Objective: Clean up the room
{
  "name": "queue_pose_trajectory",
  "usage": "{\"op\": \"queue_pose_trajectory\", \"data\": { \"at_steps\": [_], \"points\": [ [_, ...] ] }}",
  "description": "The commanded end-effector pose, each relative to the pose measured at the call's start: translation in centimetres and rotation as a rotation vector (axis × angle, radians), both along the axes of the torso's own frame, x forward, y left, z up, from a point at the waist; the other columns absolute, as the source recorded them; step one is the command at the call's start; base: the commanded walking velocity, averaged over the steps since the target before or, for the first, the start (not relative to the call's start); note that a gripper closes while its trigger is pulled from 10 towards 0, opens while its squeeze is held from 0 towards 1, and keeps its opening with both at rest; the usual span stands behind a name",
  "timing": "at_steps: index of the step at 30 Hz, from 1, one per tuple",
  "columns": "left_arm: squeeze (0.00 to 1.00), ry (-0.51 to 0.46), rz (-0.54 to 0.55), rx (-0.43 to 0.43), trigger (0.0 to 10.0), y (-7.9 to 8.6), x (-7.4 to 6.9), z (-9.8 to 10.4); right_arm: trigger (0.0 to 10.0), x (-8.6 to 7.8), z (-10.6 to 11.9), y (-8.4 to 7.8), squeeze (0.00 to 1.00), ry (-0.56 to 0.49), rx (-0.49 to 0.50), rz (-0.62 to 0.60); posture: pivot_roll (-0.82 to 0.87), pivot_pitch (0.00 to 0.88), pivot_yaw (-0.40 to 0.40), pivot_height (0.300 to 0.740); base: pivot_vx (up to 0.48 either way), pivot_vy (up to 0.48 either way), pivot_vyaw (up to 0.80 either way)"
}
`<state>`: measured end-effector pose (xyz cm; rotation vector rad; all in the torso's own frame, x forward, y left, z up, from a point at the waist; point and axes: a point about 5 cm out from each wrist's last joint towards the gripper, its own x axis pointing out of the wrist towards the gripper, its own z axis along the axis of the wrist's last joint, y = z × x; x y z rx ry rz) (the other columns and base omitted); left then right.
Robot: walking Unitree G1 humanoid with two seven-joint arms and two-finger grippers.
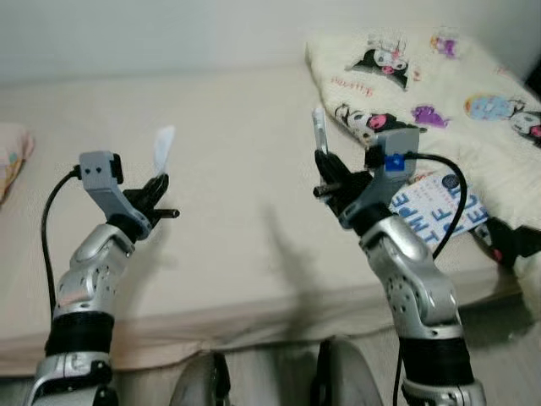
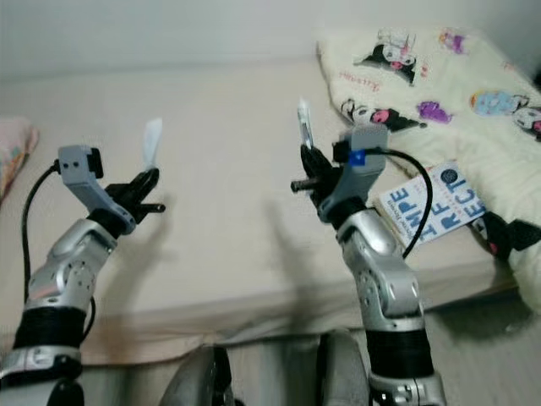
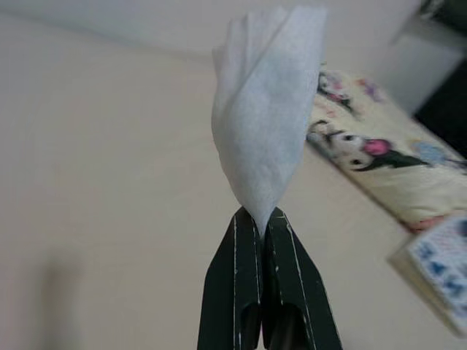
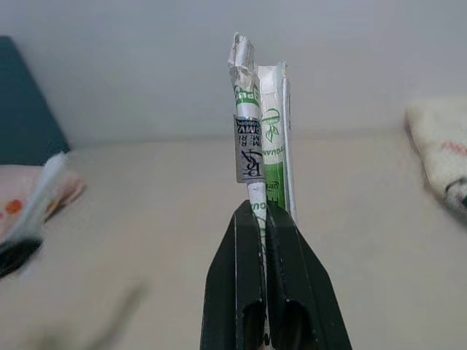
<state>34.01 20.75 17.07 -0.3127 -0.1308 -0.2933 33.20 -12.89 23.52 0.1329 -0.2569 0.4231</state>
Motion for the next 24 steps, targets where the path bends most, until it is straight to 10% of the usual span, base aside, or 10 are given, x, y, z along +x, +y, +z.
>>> {"op": "queue_pose_trajectory", "data": {
  "at_steps": [1,6,18,21,24],
  "points": [
    [0.00,0.024,-0.016,0.008,10.0,-0.2,-0.3,-0.5,0.0,0.3,-0.1,-0.1,0.00,-0.008,-0.011,0.000,0.01,0.042,-0.001,0.645,0.000,0.000,0.00],
    [0.00,0.154,0.038,0.022,10.0,0.2,-1.8,-4.4,0.0,1.2,-2.0,-0.1,0.00,0.033,-0.028,0.005,0.02,0.000,-0.020,0.665,0.000,0.000,0.00],
    [0.00,0.549,0.398,-0.113,10.0,4.4,-6.7,-15.3,0.0,0.5,-14.9,-2.6,0.00,0.427,-0.193,-0.036,0.05,0.000,-0.062,0.710,0.000,0.000,0.00],
    [0.00,0.793,0.468,-0.036,10.0,4.3,-11.6,-20.7,0.0,-4.3,-23.1,-7.6,0.00,0.789,-0.319,-0.162,0.06,0.000,-0.083,0.725,0.000,0.000,0.00],
    [0.00,0.895,0.526,-0.080,10.0,4.4,-13.9,-22.5,0.0,-6.2,-24.9,-8.9,0.00,0.883,-0.320,-0.198,0.06,0.000,-0.088,0.735,0.000,0.000,0.00]
  ]
}}
